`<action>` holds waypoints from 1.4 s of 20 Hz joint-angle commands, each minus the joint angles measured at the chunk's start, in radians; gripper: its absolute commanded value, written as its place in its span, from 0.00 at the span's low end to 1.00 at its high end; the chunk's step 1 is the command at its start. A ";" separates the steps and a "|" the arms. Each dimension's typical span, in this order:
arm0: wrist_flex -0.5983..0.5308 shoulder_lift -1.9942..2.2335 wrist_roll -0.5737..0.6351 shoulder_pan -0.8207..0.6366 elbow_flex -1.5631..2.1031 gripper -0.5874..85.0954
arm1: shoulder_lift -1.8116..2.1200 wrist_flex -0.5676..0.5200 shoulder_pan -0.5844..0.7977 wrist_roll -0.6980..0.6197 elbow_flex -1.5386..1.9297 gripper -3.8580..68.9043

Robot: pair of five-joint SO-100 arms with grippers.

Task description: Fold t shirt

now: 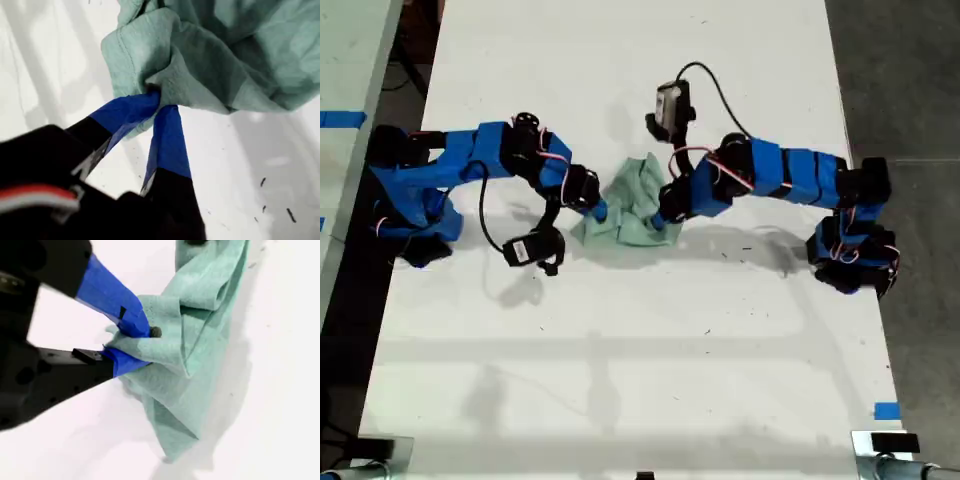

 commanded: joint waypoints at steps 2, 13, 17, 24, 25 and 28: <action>0.048 0.130 0.112 -0.213 -0.023 0.28 | 0.163 -0.008 0.233 -0.118 -0.003 0.42; -0.031 0.729 0.193 -0.213 0.170 0.00 | 0.793 0.074 0.305 -0.095 0.451 0.05; -0.302 1.278 0.075 -0.094 1.034 0.00 | 1.307 -0.080 0.092 0.067 1.272 0.05; -0.583 1.887 -0.086 0.041 2.092 0.09 | 2.006 -0.167 -0.077 0.161 2.114 0.05; -0.518 1.956 -0.078 0.057 2.092 0.09 | 2.011 -0.230 -0.080 0.104 2.191 0.05; -0.479 1.959 0.107 0.008 2.092 0.10 | 2.011 -0.259 -0.026 -0.199 2.237 0.10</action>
